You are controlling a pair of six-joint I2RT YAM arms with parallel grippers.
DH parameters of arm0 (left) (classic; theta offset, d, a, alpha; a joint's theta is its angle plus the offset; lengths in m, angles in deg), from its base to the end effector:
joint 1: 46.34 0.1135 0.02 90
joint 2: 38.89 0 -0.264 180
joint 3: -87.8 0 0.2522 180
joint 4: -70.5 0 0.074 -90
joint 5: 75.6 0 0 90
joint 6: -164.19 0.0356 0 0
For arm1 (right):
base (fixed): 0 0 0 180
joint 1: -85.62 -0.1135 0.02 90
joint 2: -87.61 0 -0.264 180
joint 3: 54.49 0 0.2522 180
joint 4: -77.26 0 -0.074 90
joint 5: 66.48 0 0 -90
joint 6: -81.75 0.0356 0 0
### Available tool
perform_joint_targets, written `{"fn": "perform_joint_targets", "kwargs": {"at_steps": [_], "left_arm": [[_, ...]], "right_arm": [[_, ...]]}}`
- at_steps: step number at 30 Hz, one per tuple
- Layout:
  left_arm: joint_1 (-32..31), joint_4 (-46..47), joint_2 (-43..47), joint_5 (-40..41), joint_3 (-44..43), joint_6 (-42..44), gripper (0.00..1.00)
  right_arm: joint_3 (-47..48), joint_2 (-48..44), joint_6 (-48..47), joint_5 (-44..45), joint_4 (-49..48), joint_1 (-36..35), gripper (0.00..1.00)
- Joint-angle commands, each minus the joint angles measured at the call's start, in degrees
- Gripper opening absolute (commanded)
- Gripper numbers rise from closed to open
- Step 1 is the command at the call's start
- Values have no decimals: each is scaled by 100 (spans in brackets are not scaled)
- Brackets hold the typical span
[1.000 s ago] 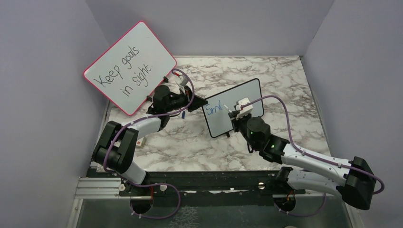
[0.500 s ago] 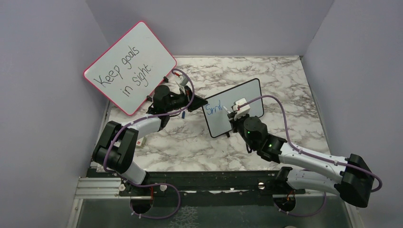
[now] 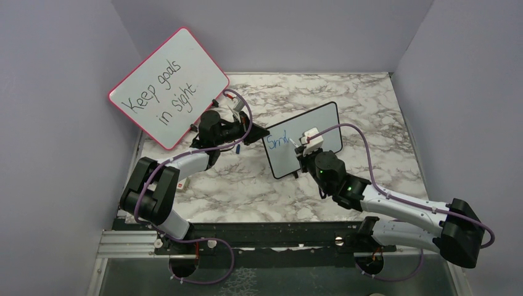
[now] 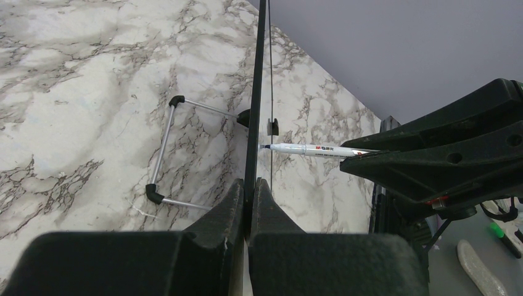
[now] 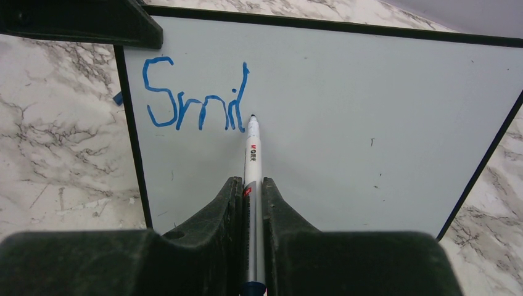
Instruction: Write a sentence on the whiteboard
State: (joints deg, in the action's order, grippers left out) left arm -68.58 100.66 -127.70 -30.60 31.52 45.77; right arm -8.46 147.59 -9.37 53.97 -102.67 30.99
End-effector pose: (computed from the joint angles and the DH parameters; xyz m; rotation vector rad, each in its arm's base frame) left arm 0.2924 -0.1468 0.2377 0.5628 1.6737 -1.2880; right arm 0.1503 0.1806 0.2559 -0.4883 1.7170 0.1896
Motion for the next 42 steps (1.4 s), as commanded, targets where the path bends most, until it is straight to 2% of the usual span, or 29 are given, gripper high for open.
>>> {"fn": "perform_joint_targets", "kwargs": {"at_steps": [1,21,42], "left_arm": [[-70,-156,24,-203,-72,63,0],[-74,-161,45,-204,-63,65,0],[-70,-165,31,-212,-87,56,0]], "right_arm": [[99,31,-2,174,-100,57,1],[69,-22,-43,450,-286,67,1],[182,198,-142,194,-430,75,1]]}}
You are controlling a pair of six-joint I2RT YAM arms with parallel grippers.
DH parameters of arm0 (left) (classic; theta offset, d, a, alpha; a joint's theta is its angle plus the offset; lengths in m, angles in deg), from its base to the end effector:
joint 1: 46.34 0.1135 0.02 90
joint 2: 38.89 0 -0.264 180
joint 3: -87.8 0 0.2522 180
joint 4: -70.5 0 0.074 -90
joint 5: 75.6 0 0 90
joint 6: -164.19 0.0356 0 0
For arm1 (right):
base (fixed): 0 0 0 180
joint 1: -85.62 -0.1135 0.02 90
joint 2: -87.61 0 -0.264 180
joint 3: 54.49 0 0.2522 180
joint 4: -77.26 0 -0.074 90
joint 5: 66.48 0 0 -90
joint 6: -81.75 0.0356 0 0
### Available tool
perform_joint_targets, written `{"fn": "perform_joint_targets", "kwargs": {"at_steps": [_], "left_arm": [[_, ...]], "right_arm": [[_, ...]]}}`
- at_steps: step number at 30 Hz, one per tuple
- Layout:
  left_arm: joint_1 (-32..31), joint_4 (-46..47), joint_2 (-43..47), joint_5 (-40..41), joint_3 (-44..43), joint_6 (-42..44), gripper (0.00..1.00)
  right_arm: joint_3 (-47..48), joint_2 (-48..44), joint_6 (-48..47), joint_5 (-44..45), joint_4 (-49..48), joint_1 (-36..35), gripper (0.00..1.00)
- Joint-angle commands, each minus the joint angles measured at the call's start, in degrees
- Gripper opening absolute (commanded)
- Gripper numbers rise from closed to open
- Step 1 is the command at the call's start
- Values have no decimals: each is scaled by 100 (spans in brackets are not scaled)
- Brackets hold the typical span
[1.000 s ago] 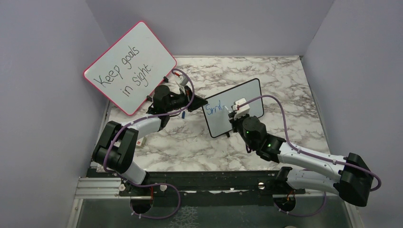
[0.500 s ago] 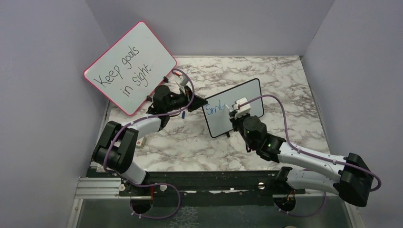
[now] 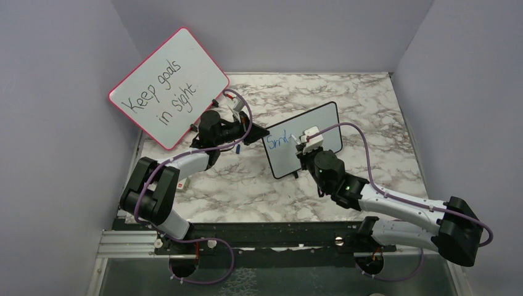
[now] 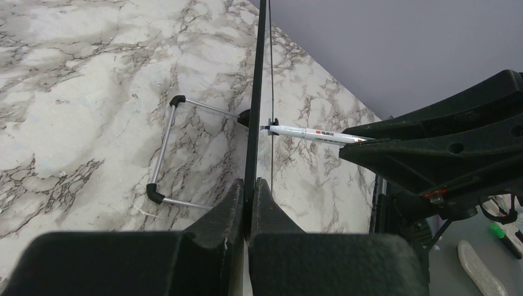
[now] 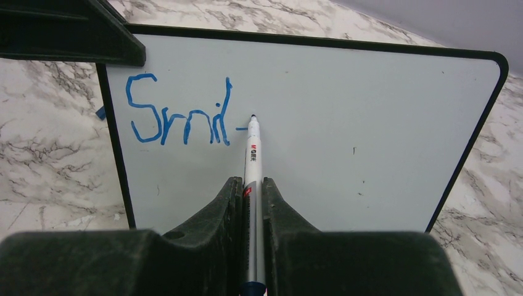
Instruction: Write a sentence on the whiteboard
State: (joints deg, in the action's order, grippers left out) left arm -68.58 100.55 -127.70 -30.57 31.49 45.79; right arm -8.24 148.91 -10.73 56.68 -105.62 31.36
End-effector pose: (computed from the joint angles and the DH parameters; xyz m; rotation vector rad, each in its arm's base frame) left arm 0.2925 -0.1468 0.2377 0.5622 1.6751 -1.2875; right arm 0.1550 0.1820 0.2577 -0.4487 1.6919 0.1441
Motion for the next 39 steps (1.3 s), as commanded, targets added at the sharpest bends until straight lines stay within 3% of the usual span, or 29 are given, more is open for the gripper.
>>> {"fn": "perform_joint_targets", "kwargs": {"at_steps": [1,12,39], "left_arm": [[-70,-154,25,-218,-84,59,0],[-70,-154,11,-210,-96,54,0],[-70,-154,40,-205,-70,54,0]], "right_arm": [[155,54,1,-58,-126,38,1],[117,-48,153,18,197,38,1],[84,10,71,-310,-187,39,1]]}}
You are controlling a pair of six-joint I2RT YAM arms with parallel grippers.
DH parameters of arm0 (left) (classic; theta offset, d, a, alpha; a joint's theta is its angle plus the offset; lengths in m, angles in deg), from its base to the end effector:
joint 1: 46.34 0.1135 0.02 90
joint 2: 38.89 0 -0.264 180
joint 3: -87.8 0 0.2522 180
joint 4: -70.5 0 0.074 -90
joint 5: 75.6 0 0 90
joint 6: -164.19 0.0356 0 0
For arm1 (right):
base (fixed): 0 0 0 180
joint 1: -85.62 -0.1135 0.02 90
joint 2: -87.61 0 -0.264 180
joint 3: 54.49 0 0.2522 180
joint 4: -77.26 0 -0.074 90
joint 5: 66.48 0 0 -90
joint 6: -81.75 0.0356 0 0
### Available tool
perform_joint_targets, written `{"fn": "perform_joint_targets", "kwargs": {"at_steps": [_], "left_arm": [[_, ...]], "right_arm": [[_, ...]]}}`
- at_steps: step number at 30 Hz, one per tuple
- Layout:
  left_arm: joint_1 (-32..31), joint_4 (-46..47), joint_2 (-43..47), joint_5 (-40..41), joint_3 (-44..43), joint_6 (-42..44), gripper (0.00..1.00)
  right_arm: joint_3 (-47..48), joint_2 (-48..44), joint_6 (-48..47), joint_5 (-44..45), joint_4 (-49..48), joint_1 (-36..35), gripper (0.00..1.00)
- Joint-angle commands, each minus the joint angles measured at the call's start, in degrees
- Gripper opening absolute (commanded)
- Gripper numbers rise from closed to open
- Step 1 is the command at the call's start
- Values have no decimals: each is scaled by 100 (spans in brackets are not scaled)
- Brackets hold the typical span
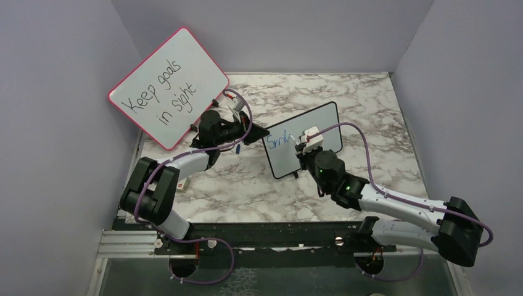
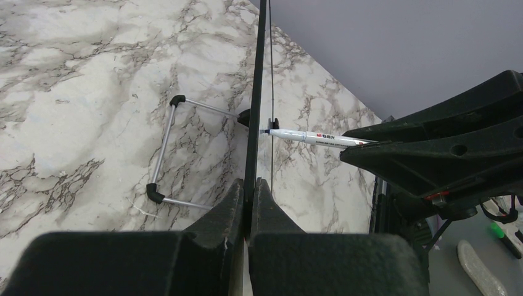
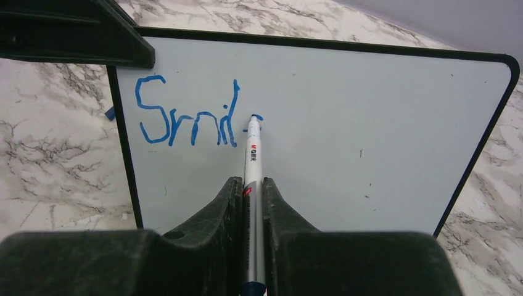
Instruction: Write a sentence on the whiteboard
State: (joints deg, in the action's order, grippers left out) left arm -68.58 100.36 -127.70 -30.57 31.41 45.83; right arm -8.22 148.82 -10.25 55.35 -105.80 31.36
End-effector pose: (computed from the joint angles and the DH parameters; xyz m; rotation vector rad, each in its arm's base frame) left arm 0.2927 -0.1469 0.2378 0.5621 1.6767 -1.2873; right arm 0.1546 0.1827 0.2584 -0.4559 1.6893 0.1729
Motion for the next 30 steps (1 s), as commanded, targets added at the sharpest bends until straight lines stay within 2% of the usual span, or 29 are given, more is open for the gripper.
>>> {"fn": "perform_joint_targets", "kwargs": {"at_steps": [1,19,30], "left_arm": [[-70,-134,40,-205,-61,50,0],[-70,-134,40,-196,-70,49,0],[-70,-143,32,-196,-83,50,0]], "right_arm": [[82,22,24,-177,-168,38,1],[168,-117,182,-349,552,43,1],[104,-218,182,53,793,38,1]]}}
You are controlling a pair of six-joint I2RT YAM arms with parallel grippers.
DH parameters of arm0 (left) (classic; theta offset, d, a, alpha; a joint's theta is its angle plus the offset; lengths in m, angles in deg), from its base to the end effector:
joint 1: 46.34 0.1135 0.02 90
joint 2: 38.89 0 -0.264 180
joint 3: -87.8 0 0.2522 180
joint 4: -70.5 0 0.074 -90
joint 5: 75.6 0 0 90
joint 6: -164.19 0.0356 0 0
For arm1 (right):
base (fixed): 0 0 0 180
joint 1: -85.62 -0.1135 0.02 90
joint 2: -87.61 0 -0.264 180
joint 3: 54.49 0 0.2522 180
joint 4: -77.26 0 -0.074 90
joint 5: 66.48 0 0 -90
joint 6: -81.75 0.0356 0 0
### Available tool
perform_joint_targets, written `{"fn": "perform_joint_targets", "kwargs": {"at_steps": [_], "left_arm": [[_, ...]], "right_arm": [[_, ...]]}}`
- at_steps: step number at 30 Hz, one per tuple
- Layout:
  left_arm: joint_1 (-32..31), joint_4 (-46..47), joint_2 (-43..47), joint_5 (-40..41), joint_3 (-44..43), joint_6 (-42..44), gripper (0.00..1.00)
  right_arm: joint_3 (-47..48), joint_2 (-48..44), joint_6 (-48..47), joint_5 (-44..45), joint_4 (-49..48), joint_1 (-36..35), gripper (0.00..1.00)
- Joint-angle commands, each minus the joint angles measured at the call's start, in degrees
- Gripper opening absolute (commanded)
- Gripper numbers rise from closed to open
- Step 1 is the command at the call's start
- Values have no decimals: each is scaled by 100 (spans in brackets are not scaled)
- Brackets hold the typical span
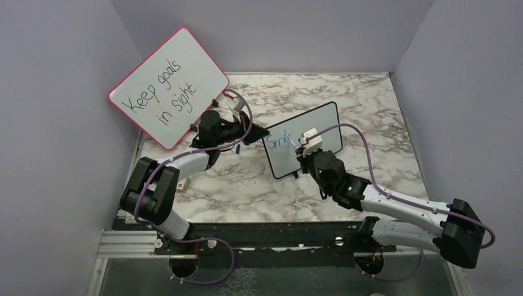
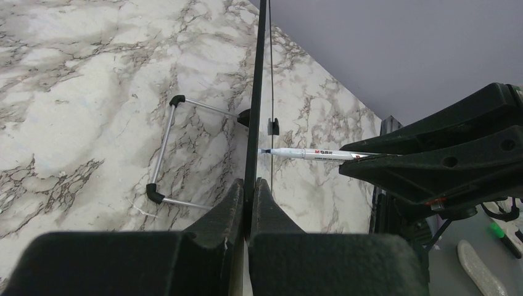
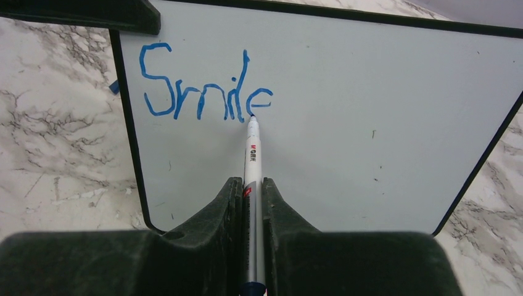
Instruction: Write a sentence on the whiteboard
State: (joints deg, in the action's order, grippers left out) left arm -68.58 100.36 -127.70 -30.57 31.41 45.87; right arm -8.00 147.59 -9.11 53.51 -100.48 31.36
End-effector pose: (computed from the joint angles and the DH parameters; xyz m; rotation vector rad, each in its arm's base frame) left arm 0.2927 -0.1469 0.2378 0.5627 1.6764 -1.2868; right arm 0.1512 0.1796 0.2548 -0.5024 1.7407 0.1790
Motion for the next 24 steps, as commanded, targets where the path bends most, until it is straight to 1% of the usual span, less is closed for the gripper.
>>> {"fn": "perform_joint_targets", "kwargs": {"at_steps": [1,6,16,24], "left_arm": [[-71,-148,27,-201,-87,45,0],[-70,-152,31,-205,-87,45,0],[-70,-152,40,-214,-70,54,0],[-70,-169,39,-198,-70,54,0]], "right_arm": [[83,-96,200,254,263,38,1],[59,-84,207,407,229,38,1],[17,-31,139,547,-199,47,1],[21,-286,139,470,-177,73,1]]}}
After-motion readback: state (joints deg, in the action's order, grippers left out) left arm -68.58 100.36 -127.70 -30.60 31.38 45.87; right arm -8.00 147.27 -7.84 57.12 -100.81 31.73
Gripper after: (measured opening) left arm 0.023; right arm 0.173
